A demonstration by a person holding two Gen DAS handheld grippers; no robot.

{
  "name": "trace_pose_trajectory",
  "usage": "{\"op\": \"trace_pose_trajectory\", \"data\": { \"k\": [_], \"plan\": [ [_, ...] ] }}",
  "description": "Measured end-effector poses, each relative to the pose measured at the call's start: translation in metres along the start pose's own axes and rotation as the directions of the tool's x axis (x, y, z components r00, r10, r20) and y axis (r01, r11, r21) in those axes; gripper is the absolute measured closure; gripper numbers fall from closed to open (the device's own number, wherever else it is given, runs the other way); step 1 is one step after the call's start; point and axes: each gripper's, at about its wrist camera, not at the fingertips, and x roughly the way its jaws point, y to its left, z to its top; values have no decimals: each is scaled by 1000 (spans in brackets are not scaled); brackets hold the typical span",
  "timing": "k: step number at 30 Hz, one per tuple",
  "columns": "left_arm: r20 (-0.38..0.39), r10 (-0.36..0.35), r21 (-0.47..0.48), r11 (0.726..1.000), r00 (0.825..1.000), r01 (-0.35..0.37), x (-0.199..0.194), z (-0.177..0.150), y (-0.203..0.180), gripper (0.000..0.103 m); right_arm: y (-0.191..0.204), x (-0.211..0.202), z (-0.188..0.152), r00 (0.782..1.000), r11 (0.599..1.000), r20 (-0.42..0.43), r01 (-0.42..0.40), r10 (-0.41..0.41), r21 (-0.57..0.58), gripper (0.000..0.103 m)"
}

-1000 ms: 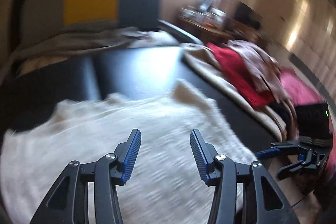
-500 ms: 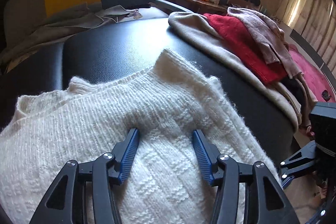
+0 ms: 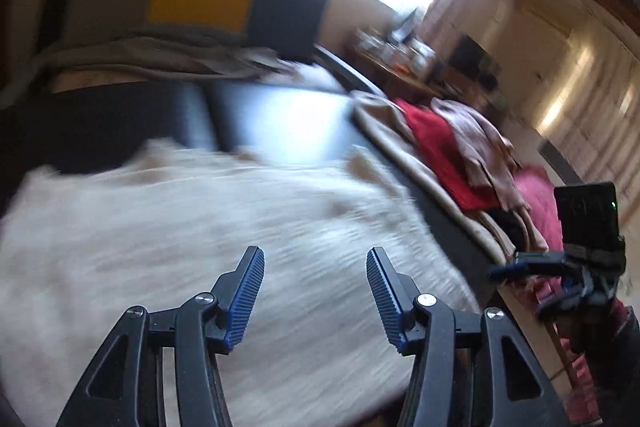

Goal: Fold clothes

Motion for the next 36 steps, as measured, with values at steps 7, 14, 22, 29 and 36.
{"op": "trace_pose_trajectory", "data": {
  "k": [7,14,22,29,36],
  "plan": [
    [92,210,-270,946,973,-179,-121,-48,135,48,49,89,48,1000,997,-13,26,-27,-79,0],
    [8,42,-298,954,999,-38,-110,-82,181,47,78,146,69,972,948,14,233,-235,-219,0],
    [-12,-259,-367,900,966,237,-87,-99,183,83,62,153,54,978,922,102,208,-184,-327,0],
    [-124,-177,-351,928,976,124,-81,-136,172,97,54,152,57,978,919,135,196,-159,-342,0],
    [-53,-162,-399,908,985,128,-102,-121,175,81,60,154,49,959,870,159,282,-236,-405,0]
  ]
}}
